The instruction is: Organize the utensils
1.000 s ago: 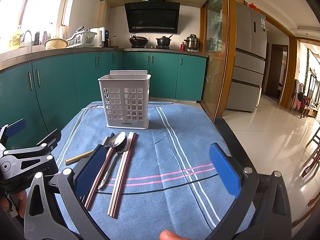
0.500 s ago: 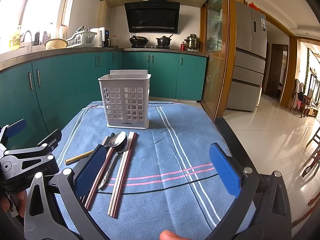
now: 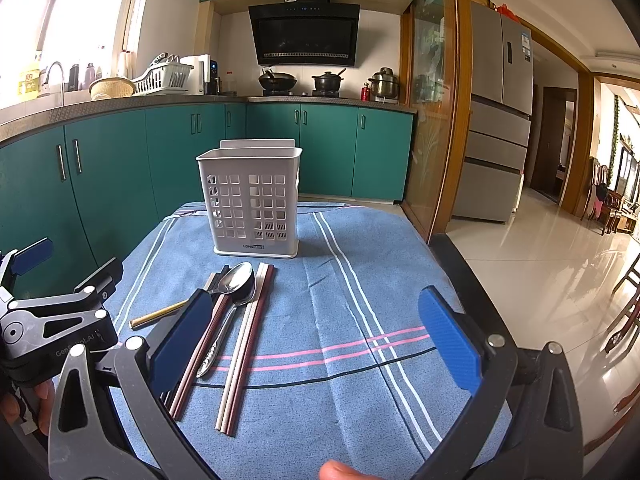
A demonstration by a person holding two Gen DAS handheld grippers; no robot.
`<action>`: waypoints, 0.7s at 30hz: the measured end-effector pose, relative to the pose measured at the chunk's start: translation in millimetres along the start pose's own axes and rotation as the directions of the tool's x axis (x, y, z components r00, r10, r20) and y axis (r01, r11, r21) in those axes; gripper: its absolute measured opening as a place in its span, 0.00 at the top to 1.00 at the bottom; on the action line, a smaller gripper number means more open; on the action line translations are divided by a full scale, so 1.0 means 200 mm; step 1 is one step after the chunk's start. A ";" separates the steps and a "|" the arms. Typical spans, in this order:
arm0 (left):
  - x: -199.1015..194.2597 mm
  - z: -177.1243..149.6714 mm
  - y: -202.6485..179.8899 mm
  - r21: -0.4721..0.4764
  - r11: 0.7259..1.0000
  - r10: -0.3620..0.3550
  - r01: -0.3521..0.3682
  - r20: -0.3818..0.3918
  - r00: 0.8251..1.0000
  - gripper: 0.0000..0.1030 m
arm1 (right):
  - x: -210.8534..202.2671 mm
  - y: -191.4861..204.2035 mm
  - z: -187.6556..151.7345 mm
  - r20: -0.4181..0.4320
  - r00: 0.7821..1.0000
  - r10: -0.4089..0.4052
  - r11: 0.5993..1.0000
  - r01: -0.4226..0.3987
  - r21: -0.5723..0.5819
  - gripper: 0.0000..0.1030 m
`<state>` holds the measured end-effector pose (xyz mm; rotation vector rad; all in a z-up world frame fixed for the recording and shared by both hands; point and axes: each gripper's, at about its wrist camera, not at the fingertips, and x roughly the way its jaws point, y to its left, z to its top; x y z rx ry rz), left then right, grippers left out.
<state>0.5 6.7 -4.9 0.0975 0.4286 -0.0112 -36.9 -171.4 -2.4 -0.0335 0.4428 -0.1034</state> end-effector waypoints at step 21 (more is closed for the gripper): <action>0.10 -0.05 0.01 0.037 0.999 -0.008 0.011 -0.073 0.997 0.03 | 0.12 0.00 -0.04 -0.072 0.996 0.044 0.999 -0.046 -0.023 0.02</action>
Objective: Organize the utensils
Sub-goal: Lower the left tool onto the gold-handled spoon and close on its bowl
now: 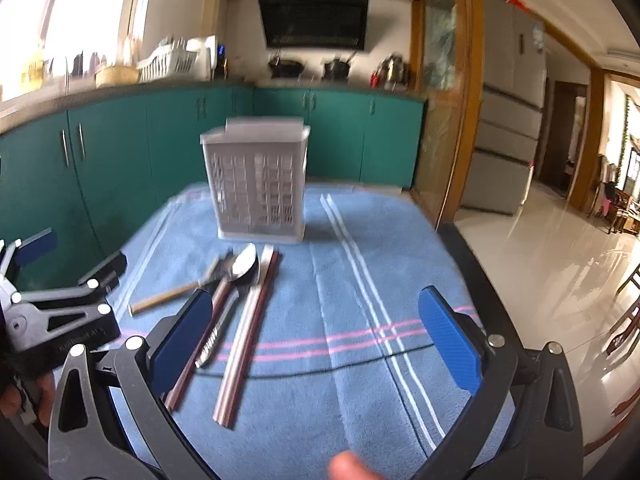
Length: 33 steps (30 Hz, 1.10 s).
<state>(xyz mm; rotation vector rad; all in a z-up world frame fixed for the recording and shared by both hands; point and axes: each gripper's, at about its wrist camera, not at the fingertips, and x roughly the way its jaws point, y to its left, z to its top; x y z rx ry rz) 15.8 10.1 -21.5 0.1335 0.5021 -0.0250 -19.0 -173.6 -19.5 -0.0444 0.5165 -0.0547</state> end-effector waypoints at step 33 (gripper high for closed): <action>0.72 0.08 0.03 -0.076 0.958 -0.282 0.276 -0.399 0.872 0.68 | 1.15 0.10 0.34 -0.493 0.776 0.392 0.916 -0.377 0.135 0.68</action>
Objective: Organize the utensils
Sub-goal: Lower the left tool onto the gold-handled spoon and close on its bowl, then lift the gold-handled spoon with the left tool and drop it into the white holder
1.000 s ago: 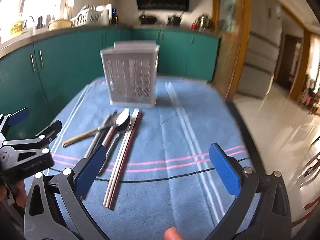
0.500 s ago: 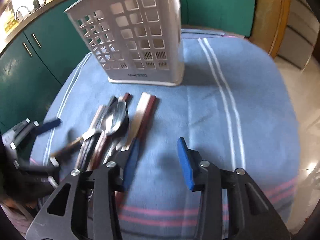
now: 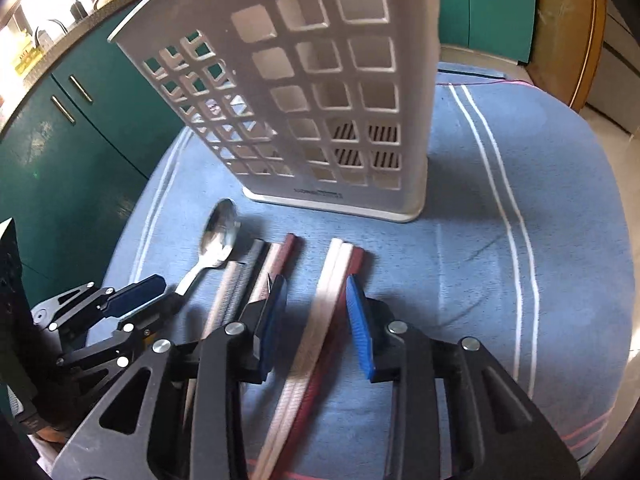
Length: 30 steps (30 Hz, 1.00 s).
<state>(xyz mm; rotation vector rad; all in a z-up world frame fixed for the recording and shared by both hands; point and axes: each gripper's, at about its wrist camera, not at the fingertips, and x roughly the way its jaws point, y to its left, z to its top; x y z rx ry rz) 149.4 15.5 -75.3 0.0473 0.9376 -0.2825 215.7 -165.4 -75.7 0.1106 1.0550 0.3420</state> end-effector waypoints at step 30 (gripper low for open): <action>0.30 0.40 0.08 0.024 0.974 -0.221 0.224 -0.089 0.971 0.68 | 0.11 0.05 0.03 -0.107 0.986 0.129 0.987 -0.138 -0.085 0.96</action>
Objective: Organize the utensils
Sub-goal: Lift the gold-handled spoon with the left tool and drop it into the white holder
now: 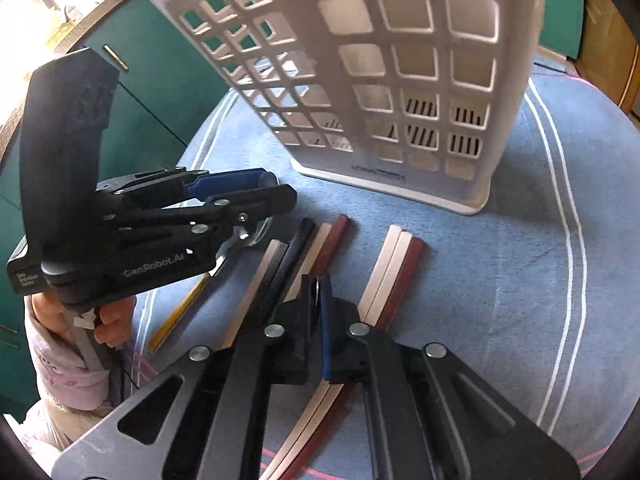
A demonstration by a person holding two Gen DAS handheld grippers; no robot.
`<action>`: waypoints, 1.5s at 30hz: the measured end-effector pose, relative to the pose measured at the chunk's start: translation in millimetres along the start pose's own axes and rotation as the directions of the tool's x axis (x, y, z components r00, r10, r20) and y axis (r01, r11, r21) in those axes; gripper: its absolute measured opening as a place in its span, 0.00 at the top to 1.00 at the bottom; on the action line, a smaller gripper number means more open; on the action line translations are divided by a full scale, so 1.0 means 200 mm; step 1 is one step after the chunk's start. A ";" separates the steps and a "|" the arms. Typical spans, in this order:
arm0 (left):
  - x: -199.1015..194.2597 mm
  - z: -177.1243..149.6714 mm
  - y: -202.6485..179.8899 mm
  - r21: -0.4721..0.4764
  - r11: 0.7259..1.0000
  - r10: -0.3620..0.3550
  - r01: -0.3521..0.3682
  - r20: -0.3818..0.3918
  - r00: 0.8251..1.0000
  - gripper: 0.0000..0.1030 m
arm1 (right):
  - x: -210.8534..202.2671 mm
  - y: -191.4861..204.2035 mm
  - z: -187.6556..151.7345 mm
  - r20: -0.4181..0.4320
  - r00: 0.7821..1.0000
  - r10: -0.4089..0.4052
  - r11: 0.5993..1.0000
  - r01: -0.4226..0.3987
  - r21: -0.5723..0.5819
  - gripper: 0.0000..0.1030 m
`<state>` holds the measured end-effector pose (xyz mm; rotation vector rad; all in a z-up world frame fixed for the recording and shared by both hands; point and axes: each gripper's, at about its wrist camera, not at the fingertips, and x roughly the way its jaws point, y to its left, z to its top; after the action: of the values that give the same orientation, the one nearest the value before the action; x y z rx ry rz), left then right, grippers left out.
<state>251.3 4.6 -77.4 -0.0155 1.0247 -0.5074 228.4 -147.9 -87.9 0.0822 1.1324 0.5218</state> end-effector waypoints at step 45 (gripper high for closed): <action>-1.41 0.68 -0.59 0.070 0.964 0.169 -0.258 0.588 0.791 0.68 | -1.13 0.32 0.44 0.749 0.530 -0.397 0.811 0.585 0.015 0.96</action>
<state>198.6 -13.6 253.2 0.0741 0.3756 -0.3330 211.2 -172.4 161.1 -0.2372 0.2453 0.0607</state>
